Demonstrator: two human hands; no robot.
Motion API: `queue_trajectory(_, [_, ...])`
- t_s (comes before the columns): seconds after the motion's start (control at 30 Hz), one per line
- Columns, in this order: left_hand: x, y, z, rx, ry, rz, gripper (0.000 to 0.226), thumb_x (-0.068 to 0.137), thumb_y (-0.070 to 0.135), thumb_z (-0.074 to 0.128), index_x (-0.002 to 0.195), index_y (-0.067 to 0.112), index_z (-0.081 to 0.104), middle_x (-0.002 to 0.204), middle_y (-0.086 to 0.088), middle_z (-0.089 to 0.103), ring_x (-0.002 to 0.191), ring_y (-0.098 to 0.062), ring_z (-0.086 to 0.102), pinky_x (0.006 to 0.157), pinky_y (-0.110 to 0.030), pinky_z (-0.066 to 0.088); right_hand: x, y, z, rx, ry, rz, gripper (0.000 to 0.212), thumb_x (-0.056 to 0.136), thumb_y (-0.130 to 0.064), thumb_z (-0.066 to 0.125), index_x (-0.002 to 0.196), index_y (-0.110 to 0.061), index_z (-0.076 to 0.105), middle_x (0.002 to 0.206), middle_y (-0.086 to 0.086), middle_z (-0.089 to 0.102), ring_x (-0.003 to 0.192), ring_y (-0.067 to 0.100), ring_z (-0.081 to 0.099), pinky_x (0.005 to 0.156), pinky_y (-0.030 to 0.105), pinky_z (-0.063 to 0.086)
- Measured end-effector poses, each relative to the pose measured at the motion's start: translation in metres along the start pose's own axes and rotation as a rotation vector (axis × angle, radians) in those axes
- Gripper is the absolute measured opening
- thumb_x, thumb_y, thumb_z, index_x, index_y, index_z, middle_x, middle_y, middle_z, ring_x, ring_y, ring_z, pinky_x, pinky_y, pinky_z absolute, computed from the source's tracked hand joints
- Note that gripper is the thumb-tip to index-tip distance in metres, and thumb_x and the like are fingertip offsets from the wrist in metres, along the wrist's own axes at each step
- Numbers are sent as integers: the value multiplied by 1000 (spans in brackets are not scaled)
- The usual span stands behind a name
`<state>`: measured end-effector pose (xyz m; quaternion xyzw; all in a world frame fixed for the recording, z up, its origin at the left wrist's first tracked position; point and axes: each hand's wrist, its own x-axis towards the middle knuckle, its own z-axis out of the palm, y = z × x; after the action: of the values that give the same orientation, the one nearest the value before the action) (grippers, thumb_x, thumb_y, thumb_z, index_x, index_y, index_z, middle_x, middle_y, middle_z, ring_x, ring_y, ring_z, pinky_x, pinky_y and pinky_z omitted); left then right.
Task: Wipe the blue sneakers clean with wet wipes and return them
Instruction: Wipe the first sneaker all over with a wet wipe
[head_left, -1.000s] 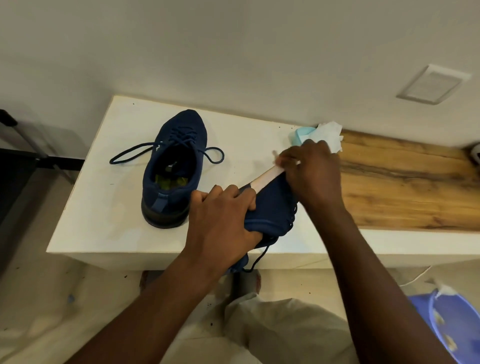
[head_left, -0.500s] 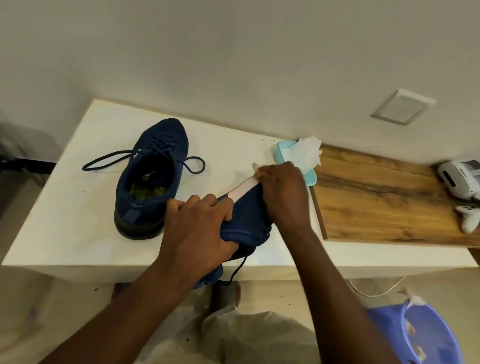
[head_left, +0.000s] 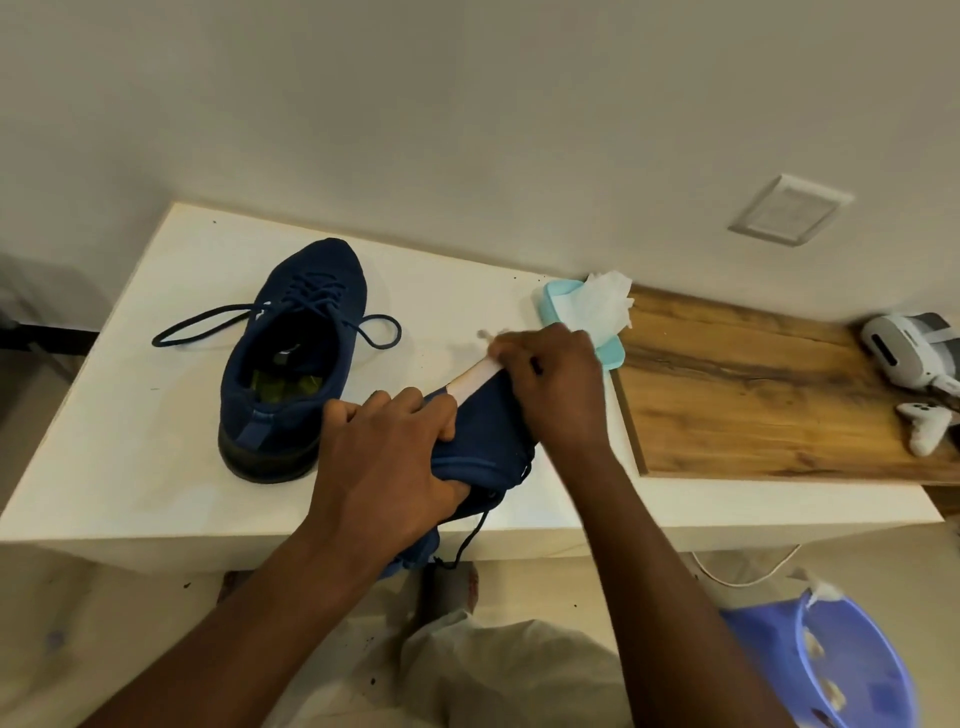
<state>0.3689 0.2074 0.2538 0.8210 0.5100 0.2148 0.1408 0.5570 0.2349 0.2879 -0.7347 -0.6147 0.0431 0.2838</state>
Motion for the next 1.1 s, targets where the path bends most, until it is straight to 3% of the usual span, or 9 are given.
queue_trajectory(0.1, [-2,1,0,1,-9,-1,31,63,53,63,85,39,46,77,17,47,75,-11,48,77,-37,33,17,16,-9,72,161,236,22,98,-31,56,103,-25,77,104,-3,68,94,10,55,78,18,39])
queue_trajectory(0.17, [-1,1,2,15,-5,1,33,63,52,65,84,39,44,76,17,46,73,-11,47,76,-37,33,4,10,-5,101,117,200,23,99,-30,56,103,-23,77,97,-6,66,82,-2,50,70,5,33])
queue_trajectory(0.3, [1,-1,1,5,10,-8,30,62,52,62,83,38,46,75,16,47,72,-12,49,75,-38,35,-10,5,1,29,-7,-15,20,97,-31,59,99,-26,78,95,-8,69,90,8,51,74,19,38])
queue_trajectory(0.37, [0,0,-1,-6,5,-8,29,62,52,60,84,38,48,76,16,48,74,-11,50,76,-38,34,10,17,-6,43,92,108,21,97,-31,58,98,-26,79,98,-7,71,96,15,53,75,17,37])
queue_trajectory(0.47, [0,0,0,-7,6,-15,29,62,52,62,84,38,48,76,16,48,75,-11,50,77,-37,34,15,15,-3,108,148,186,23,97,-29,59,89,-21,78,91,-7,69,91,14,55,79,33,46])
queue_trajectory(0.6, [3,-2,1,-8,21,-18,30,62,50,66,82,38,47,73,15,46,72,-12,50,75,-39,36,-12,-5,8,40,-27,-100,19,96,-30,60,92,-25,78,91,-7,71,88,15,57,78,40,48])
queue_trajectory(0.77, [-1,1,1,3,3,2,31,63,51,65,84,38,47,77,16,48,75,-11,49,77,-37,33,21,25,-8,25,143,234,24,98,-32,55,99,-26,77,104,-1,69,102,21,55,84,27,38])
queue_trajectory(1.0, [1,-1,4,14,17,-11,31,64,49,66,82,38,44,73,15,45,71,-12,48,75,-39,36,-9,-13,5,-266,-75,-187,28,94,-12,55,112,-20,74,101,9,64,93,30,57,78,43,48])
queue_trajectory(1.1, [-1,1,1,-3,20,-8,29,64,49,66,83,38,46,75,15,47,73,-12,49,76,-39,36,13,-6,-7,-274,-21,-23,27,100,-17,50,114,-23,72,108,8,63,103,29,52,84,45,47])
